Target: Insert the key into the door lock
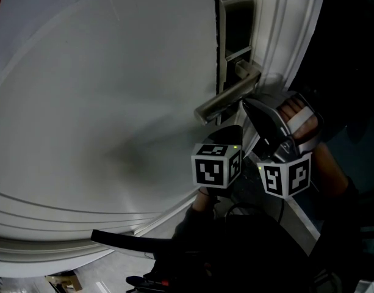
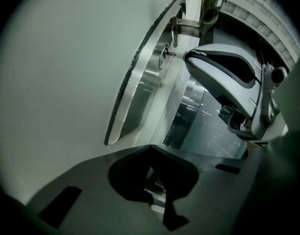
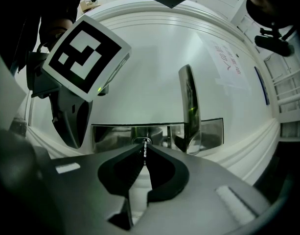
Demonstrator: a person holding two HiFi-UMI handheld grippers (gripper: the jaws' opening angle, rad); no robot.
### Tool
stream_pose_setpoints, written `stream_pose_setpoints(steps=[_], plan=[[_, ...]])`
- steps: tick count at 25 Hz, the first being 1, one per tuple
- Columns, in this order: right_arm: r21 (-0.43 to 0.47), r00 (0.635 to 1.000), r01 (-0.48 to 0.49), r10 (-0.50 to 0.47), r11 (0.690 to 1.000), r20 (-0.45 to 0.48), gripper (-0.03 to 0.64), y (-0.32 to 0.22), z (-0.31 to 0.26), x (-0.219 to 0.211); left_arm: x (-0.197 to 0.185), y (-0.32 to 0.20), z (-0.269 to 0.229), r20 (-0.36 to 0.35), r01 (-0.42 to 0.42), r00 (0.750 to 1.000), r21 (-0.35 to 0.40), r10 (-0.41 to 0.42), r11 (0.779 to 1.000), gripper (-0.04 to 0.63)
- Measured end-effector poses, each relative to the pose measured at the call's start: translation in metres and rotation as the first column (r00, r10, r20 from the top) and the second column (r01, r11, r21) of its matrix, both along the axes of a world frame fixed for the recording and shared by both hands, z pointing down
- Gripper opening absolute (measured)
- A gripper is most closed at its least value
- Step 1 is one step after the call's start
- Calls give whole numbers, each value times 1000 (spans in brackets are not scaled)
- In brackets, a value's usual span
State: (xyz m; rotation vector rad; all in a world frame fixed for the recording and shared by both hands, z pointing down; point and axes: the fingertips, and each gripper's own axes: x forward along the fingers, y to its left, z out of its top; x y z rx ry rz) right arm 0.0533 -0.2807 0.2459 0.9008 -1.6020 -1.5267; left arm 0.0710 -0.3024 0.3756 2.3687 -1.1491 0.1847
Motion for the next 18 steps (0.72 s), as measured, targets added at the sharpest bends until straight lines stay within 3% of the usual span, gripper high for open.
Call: stream_pose_setpoints(steps=[18], plan=[[4,1000,-7,7,1000,-5,12,-2,1,-1,-1,2,-1,-9,7,1000,5,-7,1000,0]])
